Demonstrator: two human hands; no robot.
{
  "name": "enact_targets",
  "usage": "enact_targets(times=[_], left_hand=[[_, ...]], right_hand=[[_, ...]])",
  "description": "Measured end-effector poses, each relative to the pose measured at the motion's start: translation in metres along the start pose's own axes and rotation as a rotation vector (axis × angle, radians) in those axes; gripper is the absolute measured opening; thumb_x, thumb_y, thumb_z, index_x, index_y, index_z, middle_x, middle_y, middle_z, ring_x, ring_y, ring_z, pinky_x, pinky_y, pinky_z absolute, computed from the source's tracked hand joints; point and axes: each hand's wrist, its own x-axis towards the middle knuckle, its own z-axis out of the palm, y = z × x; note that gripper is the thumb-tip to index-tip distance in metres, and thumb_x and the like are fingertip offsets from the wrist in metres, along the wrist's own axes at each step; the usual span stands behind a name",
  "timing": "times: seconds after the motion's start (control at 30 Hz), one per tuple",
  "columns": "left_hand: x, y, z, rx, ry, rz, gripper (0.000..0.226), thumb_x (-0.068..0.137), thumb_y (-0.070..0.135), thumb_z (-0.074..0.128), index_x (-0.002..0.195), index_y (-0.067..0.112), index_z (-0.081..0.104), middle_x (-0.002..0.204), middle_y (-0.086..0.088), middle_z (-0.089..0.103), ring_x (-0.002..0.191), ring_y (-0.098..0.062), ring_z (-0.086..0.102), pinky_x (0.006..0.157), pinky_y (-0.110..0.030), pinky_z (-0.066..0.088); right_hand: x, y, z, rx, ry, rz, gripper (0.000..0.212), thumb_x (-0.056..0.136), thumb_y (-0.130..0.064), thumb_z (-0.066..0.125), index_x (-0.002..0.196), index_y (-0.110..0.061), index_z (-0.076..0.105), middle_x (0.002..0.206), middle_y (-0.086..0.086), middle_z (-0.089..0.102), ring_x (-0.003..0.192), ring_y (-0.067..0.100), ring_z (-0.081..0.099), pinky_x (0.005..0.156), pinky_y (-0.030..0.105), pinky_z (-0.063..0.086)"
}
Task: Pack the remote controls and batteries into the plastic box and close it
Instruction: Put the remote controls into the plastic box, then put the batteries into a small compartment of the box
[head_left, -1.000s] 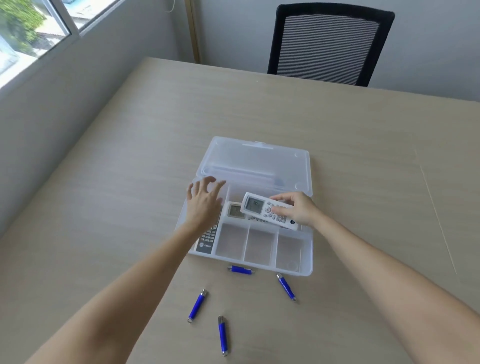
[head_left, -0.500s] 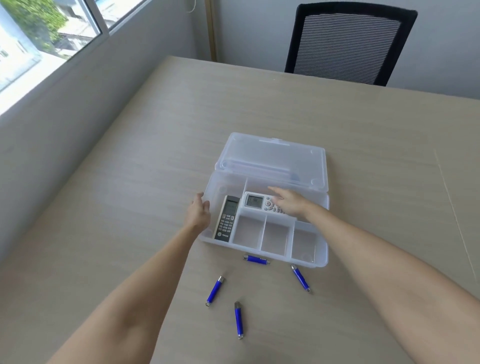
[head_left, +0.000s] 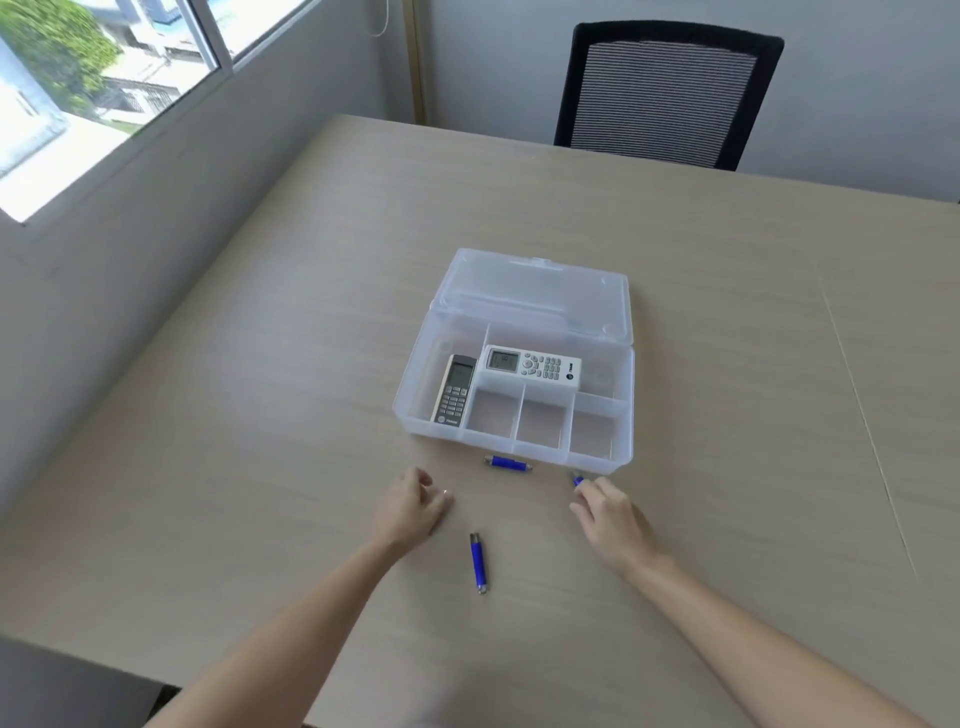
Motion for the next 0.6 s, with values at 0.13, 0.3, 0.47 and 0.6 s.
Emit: enact_targets(times=[0.13,0.3,0.47,0.6], left_hand=[[-0.010,0.000,0.009,0.361,-0.086,0.108,0.016,0.092,0.027,0.054,0.093,0.011,0.052,0.108,-0.015,0.057,0.101,-0.033,0.053,0.084,-0.041,0.045],[-0.039,0.012,0.005,0.369,-0.158,0.417,0.009,0.094,0.006,0.040,0.102,0.007,0.044,0.100,-0.017,0.058,0.086,-0.035,0.051,0.072,-0.035,0.037],[-0.055,0.007,0.021,0.700,-0.267,0.708,0.048,0.082,-0.004,0.040,0.124,0.019,0.041,0.119,-0.007,0.043,0.107,-0.023,0.044,0.081,-0.031,0.034],[-0.052,-0.010,0.024,0.716,-0.200,0.743,0.016,0.087,0.016,0.050,0.102,0.021,0.049,0.107,-0.009,0.048,0.094,-0.028,0.054,0.073,-0.035,0.043]], right_hand=[[0.012,0.001,0.012,-0.172,-0.079,0.121,0.030,0.092,-0.020,0.053,0.119,-0.006,0.051,0.114,0.012,0.057,0.108,0.028,0.054,0.083,0.035,0.046],[0.023,-0.014,0.018,-0.216,-0.113,0.104,0.016,0.094,-0.008,0.043,0.106,-0.003,0.053,0.108,0.015,0.060,0.104,0.033,0.055,0.079,0.037,0.044],[0.036,-0.040,0.026,-0.084,-0.109,-0.104,0.023,0.089,-0.007,0.052,0.111,-0.005,0.059,0.107,0.013,0.059,0.105,0.029,0.055,0.085,0.035,0.044],[0.058,-0.070,0.027,-0.254,-0.200,-0.165,0.027,0.090,-0.006,0.050,0.117,-0.004,0.053,0.117,0.013,0.056,0.113,0.032,0.054,0.086,0.042,0.048]])
